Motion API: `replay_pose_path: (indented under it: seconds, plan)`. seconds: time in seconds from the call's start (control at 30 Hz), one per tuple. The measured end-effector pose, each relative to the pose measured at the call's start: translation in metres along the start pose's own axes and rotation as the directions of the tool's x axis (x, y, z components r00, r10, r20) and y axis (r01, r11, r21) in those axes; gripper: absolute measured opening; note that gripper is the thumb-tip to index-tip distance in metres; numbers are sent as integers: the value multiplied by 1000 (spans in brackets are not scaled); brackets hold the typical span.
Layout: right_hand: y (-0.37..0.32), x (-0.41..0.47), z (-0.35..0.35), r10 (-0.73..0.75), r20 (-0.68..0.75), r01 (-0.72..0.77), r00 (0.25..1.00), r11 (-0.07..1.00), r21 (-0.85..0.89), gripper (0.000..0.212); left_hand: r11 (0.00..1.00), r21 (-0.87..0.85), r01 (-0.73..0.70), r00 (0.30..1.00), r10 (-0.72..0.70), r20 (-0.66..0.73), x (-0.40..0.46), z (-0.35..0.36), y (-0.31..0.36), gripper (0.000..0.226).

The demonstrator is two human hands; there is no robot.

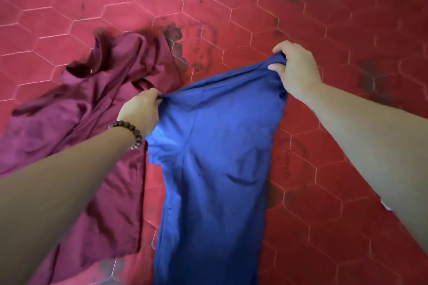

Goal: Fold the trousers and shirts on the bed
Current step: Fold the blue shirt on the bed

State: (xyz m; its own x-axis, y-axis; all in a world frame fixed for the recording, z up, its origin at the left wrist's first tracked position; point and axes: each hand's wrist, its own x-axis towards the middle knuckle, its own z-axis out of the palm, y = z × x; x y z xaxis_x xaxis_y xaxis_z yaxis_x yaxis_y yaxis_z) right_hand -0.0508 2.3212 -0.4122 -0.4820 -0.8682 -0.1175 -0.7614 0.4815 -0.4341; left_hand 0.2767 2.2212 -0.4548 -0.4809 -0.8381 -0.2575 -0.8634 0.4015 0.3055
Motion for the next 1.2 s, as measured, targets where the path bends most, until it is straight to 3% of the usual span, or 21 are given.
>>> replay_pose_path:
  seconds: [0.13, 0.3, 0.37, 0.5, 0.6, 0.77, 0.9, 1.0, 1.07, 1.13, 1.2]
  plan:
    - [8, 28, 42, -15, -63, -1, 998, 971, -240, 55, 991, 128, 26, 1000, -25, -8, 29, 21, -13, 29]
    - [20, -6, 97, -32, -148, -11, 989, 961, -277, 51, 968, 244, -55, 998, 63, -25, 42, 47, -7, 41]
    - [23, -13, 109, 1, -151, -35, 989, 975, -218, 51, 971, 219, -99, 991, 116, -66, 46, 58, 2, 42]
    - [26, 9, 108, 212, -190, -214, 959, 977, 8, 63, 970, 207, -130, 981, 157, -118, 62, 71, 19, 44]
    - [31, 33, 101, 393, -41, -374, 919, 899, 227, 67, 980, 143, -142, 983, 156, -97, 74, 77, 28, 43]
    - [35, 39, 103, 461, 131, -477, 877, 813, 332, 53, 968, 183, -172, 983, 179, -26, 82, 88, 32, 34]
    - [32, 55, 92, 354, -58, -319, 933, 893, 319, 34, 979, 147, -145, 985, 157, -71, 97, 78, 33, 39]
    - [24, 59, 86, 251, -67, -234, 966, 952, 198, 47, 984, 176, 0, 990, 25, -140, 105, 65, 44, 44]
    - [12, 43, 88, 201, -131, -188, 971, 977, 102, 56, 972, 231, 43, 971, 14, -237, 96, 63, 52, 45]
    - [-4, 10, 101, 46, -256, -58, 966, 998, -39, 50, 969, 224, -107, 944, 169, -283, 73, 70, 64, 36]
    - [-17, -25, 122, -134, -231, 97, 964, 982, -165, 44, 928, 185, -324, 901, 362, -238, 45, 88, 75, 34]
